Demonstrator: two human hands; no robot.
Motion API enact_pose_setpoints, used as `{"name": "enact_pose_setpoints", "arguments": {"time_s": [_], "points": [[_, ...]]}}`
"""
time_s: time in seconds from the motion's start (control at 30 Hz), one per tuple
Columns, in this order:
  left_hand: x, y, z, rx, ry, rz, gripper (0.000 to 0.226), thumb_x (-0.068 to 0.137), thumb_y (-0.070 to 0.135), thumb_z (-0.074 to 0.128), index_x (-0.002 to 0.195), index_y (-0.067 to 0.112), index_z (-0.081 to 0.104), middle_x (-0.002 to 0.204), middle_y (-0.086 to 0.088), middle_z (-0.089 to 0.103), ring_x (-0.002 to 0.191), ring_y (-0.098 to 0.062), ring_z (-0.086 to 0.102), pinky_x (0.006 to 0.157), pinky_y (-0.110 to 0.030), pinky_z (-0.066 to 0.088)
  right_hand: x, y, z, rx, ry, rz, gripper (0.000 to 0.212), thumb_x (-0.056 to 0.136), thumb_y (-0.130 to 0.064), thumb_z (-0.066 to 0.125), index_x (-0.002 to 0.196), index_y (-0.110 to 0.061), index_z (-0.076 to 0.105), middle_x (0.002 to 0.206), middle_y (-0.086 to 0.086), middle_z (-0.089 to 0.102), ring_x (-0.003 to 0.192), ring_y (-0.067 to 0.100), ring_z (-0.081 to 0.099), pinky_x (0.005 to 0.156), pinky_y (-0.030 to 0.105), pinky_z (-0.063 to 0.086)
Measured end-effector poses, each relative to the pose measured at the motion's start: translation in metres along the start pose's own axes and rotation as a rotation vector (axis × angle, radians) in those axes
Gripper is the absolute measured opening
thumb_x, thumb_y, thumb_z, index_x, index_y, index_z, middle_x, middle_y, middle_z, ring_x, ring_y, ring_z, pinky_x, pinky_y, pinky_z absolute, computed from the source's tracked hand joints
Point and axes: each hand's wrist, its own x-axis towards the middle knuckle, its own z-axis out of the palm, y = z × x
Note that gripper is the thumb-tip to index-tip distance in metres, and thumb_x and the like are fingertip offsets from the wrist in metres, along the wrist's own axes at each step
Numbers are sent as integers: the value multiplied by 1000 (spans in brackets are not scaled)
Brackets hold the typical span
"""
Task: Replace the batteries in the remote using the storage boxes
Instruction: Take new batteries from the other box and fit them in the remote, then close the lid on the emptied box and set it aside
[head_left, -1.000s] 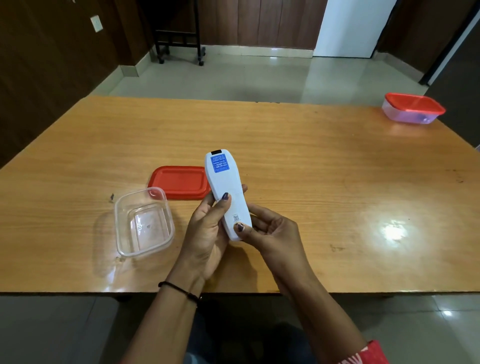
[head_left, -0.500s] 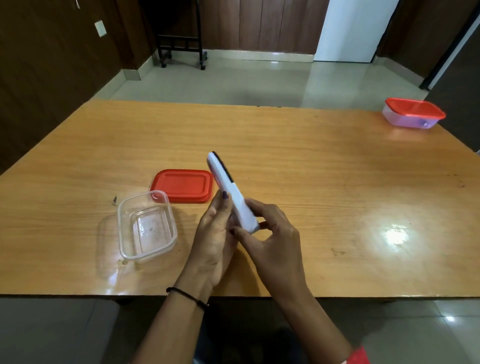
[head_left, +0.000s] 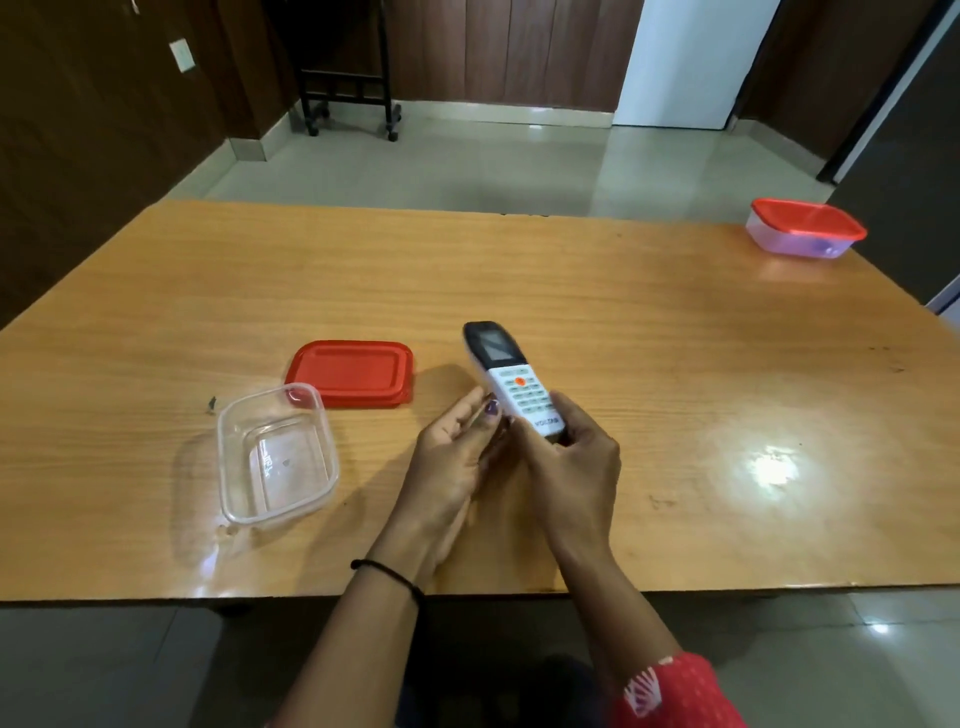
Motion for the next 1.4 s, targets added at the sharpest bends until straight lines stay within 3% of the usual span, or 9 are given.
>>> {"name": "enact_pose_setpoints", "arguments": {"time_s": [0.1,0.27,0.5,0.63,0.77,0.93,1.1,1.3,1.4], "points": [[6,-2,9,13,-44,-11,48,94,10,49,141,5,37,110,3,65,104,-5,63,93,-21,49,21,10,1,-140,171,-13,34,76,-26,76,108,-30,63,89,-15,67,82,-2,64,73,15,52],[17,-6,17,44,-53,-26,39,98,15,45,135,5,45,105,4,67,87,2,68,72,-10,51,24,19,12,-336,179,-37,50,76,-39,70,120,-18,62,102,2,70,98,25,59,86,44,50],[18,-3,15,183,-17,5,39,98,26,45,132,10,52,124,-8,65,113,-16,62,100,-29,46,10,19,13,-402,31,-98,56,83,-32,66,135,-19,48,106,-4,68,99,18,52,91,43,46],[16,-2,17,189,-23,10,40,97,26,47,134,11,51,123,-6,65,112,-12,63,98,-24,45,10,18,9,-414,24,-96,52,85,-28,65,134,-19,49,108,-3,67,97,17,50,89,43,47],[7,6,15,150,-14,20,34,96,25,47,129,20,49,100,14,70,89,9,65,76,-9,47,11,16,5,-444,17,-102,60,83,-28,67,138,-20,44,118,0,62,106,19,50,92,45,46],[-12,42,-7,289,208,270,36,93,22,54,129,19,53,127,5,60,117,0,54,91,-12,42,5,1,15,-460,46,-289,53,83,-22,67,133,-19,49,123,-3,59,112,15,41,92,43,45],[-38,74,-56,441,540,528,26,95,14,50,117,20,62,115,11,64,102,13,56,80,-1,41,9,-16,69,-495,-268,-386,60,85,-25,65,139,-17,40,137,-1,49,132,16,32,109,30,28],[-48,82,-121,484,738,432,30,93,12,49,116,26,63,120,11,63,117,-5,55,106,-33,41,58,-24,143,-873,-683,-187,100,77,-39,72,150,-14,8,158,13,11,145,30,8,116,46,18],[-44,82,-135,461,736,359,35,93,8,49,124,23,59,128,6,60,122,-9,53,107,-32,40,77,-35,158,-1051,-762,-126,99,76,-43,73,148,-15,12,152,16,24,139,35,21,111,49,26]]}}
